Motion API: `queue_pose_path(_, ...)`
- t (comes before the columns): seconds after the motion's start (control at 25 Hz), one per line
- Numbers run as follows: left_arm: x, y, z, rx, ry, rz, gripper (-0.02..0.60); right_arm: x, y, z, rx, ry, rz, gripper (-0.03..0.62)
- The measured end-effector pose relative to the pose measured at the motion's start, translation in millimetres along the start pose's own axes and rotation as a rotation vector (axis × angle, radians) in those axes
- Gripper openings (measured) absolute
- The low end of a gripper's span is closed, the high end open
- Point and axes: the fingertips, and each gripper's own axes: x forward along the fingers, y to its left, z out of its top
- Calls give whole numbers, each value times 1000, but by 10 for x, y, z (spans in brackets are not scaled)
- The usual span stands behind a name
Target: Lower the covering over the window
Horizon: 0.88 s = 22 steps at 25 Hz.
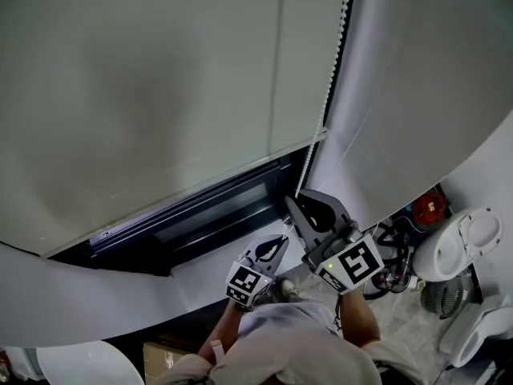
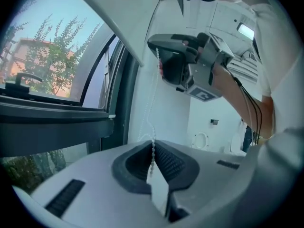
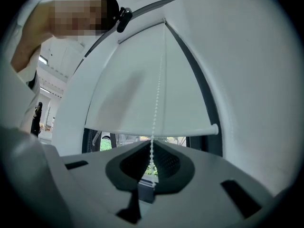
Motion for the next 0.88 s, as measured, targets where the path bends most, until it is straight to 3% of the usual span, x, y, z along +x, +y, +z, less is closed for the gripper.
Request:
queue_pose_path(0.36, -99, 52, 248, 19, -45, 32, 19, -20, -2, -409, 75, 55, 14, 6)
queue_pose_path(0.6, -140, 9, 565, 86, -77, 33, 20, -19, 110, -642, 111, 118, 54, 6)
queue_pose_path(0.88, -232, -57, 1067, 216, -156, 21, 20, 25, 232, -649, 113, 165, 122, 8)
